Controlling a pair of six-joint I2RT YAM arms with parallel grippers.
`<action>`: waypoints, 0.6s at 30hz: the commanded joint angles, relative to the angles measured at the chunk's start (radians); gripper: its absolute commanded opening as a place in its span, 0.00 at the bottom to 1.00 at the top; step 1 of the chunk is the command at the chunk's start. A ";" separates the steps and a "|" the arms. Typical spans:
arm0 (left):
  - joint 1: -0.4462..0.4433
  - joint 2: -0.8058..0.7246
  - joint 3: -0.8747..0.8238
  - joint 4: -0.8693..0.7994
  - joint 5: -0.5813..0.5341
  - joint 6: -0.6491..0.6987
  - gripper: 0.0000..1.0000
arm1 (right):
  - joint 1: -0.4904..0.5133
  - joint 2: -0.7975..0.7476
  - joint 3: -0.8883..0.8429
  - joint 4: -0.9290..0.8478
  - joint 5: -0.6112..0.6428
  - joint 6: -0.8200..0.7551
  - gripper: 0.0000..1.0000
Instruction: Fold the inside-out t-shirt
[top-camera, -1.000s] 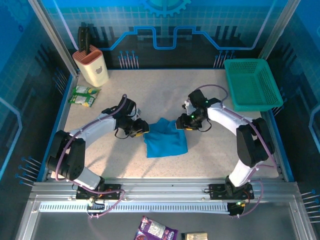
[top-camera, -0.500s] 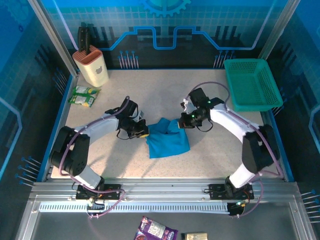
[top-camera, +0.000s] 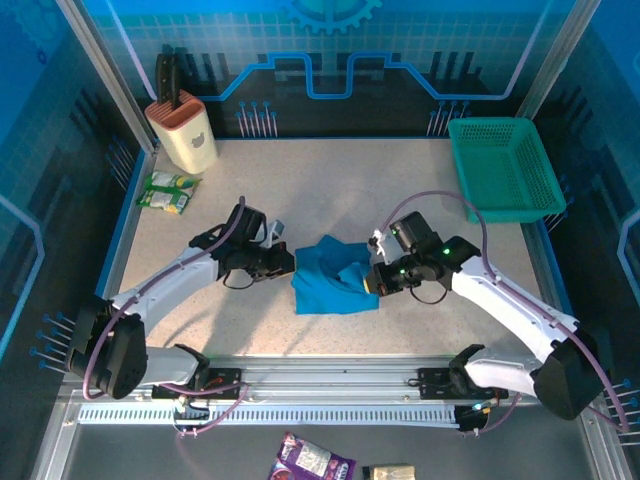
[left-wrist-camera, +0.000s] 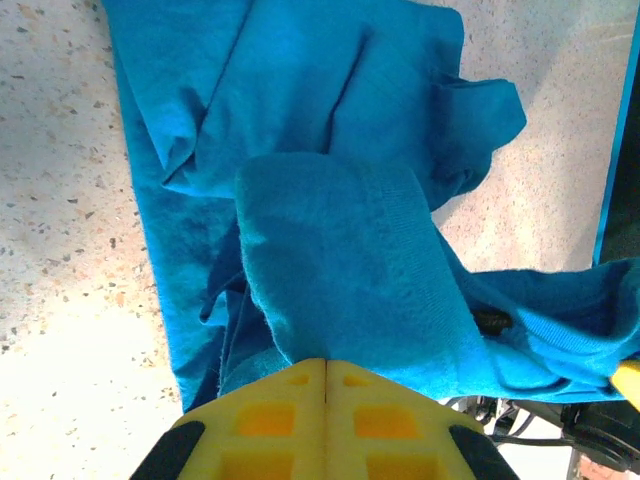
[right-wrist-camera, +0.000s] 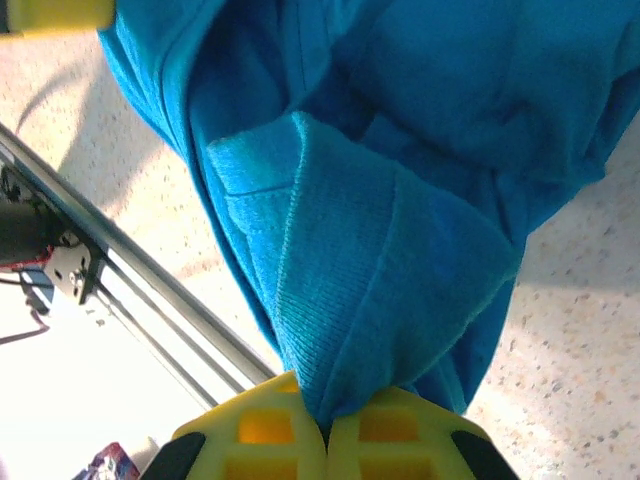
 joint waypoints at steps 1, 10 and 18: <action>-0.046 -0.053 -0.032 -0.028 0.004 -0.015 0.00 | 0.023 -0.032 -0.058 -0.040 -0.024 0.025 0.00; -0.198 -0.219 -0.200 -0.061 -0.059 -0.149 0.00 | 0.098 -0.161 -0.224 -0.011 0.006 0.182 0.00; -0.264 -0.234 -0.360 0.045 -0.050 -0.238 0.00 | 0.135 -0.213 -0.389 0.096 0.025 0.296 0.00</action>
